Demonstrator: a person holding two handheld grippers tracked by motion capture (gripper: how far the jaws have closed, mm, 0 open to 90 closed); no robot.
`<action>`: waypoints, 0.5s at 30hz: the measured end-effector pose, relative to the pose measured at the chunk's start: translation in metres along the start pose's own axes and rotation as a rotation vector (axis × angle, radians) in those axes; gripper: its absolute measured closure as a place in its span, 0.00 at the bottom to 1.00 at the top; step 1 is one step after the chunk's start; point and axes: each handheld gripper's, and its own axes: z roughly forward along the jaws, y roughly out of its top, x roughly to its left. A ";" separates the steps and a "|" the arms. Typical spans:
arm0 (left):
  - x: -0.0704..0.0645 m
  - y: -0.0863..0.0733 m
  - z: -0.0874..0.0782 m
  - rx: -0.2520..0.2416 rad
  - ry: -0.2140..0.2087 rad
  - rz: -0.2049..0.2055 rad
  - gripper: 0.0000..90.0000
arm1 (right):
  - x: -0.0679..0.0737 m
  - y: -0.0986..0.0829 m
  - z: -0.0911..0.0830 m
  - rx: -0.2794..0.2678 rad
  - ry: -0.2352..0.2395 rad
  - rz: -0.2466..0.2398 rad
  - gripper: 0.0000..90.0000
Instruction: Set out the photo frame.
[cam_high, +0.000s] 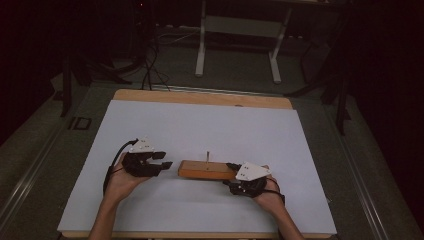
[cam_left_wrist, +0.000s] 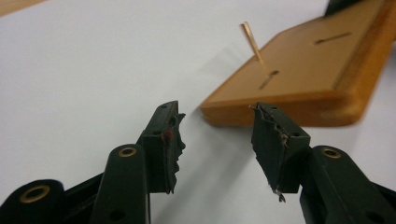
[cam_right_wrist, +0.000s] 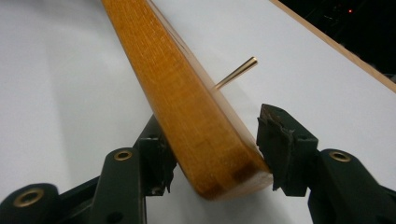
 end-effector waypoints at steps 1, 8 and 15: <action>-0.002 0.000 0.000 0.002 -0.001 0.008 0.58 | -0.001 0.000 0.000 -0.001 -0.002 0.007 0.53; -0.010 -0.002 0.006 0.064 -0.007 0.067 0.55 | -0.004 0.000 -0.002 -0.008 -0.005 0.017 0.54; -0.020 0.001 0.010 0.050 -0.046 0.105 0.54 | -0.007 0.000 -0.003 -0.012 -0.014 0.025 0.54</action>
